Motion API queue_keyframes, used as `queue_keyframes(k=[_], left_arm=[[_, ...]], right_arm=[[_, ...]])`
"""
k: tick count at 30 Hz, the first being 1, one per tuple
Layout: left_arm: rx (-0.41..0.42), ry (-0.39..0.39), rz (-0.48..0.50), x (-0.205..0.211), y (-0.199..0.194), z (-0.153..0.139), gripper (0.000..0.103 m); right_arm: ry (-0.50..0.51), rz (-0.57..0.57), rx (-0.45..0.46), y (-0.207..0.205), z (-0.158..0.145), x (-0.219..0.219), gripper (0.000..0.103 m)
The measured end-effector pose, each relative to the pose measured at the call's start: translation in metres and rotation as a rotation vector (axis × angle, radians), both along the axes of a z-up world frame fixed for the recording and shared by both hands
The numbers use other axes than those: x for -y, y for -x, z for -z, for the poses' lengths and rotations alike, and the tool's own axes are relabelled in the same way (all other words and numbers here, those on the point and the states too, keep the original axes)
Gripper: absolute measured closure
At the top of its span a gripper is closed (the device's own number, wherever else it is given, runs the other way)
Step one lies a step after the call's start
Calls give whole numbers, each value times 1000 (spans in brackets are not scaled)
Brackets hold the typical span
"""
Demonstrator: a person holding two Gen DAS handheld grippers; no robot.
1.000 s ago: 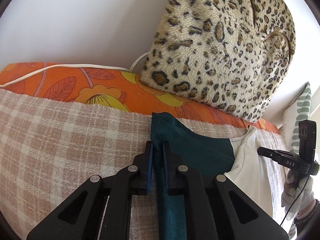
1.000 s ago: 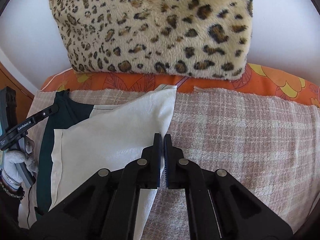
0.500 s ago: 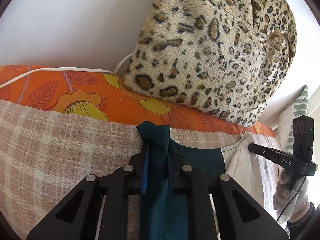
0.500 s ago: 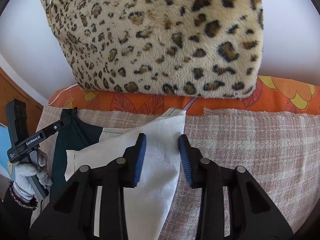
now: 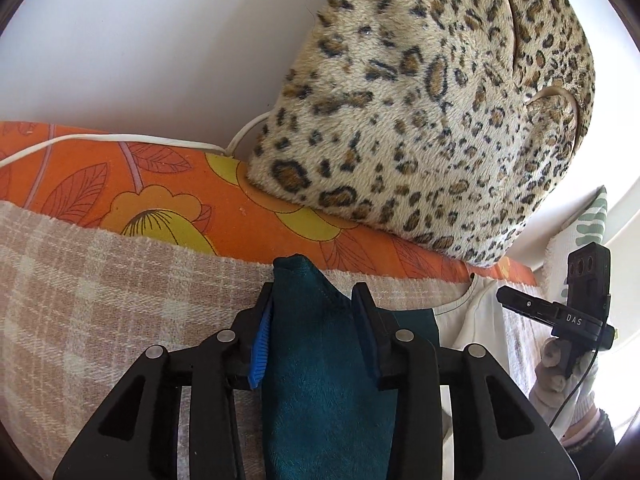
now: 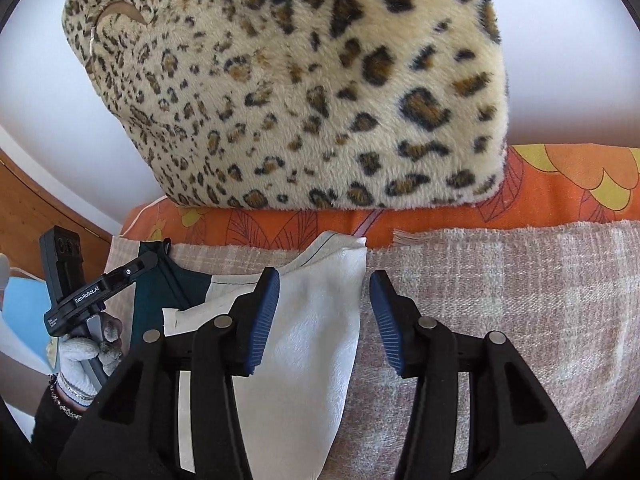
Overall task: Fold small clothes
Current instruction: 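Close the left tool on the green edge while the right tool grips the cream edge, then lift the collar end with both tools and fold it over toward the hem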
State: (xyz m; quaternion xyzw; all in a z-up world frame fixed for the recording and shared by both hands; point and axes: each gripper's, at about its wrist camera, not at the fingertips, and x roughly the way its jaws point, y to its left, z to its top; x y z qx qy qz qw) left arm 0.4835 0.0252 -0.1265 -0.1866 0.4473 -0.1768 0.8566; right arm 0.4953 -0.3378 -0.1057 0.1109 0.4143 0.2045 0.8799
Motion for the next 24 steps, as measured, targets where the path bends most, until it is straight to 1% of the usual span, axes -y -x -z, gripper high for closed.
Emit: queue_keyframes(k=[1, 2, 3, 4, 5, 6, 9, 13, 19, 24], left_arm=[[4, -7, 10, 2, 0, 0, 67], [7, -9, 19, 4, -1, -1, 70], [11, -19, 23, 5, -1, -2, 73], [15, -27, 24, 7, -2, -1, 81], [8, -24, 28, 7, -4, 1, 97], [2, -16, 28, 6, -5, 2, 97], [25, 1, 32, 4, -3, 0, 99], [53, 19, 39, 1, 2, -11, 99], [97, 25, 65, 0, 14, -35, 100], [121, 34, 77, -4, 32, -57, 100]], right_arm=[[-2, -5, -6, -3, 1, -1, 53], [6, -5, -10, -6, 3, -4, 53], [18, -7, -10, -8, 4, -7, 56], [38, -7, -9, -9, 5, -10, 70], [57, -7, -11, -11, 6, -15, 80], [63, -9, -15, -12, 8, -18, 95], [57, -16, 0, -11, 3, -24, 97], [38, -31, 32, -3, -12, -25, 98], [9, -51, 66, 14, -35, -22, 98], [-7, -72, 95, 37, -56, -21, 98]])
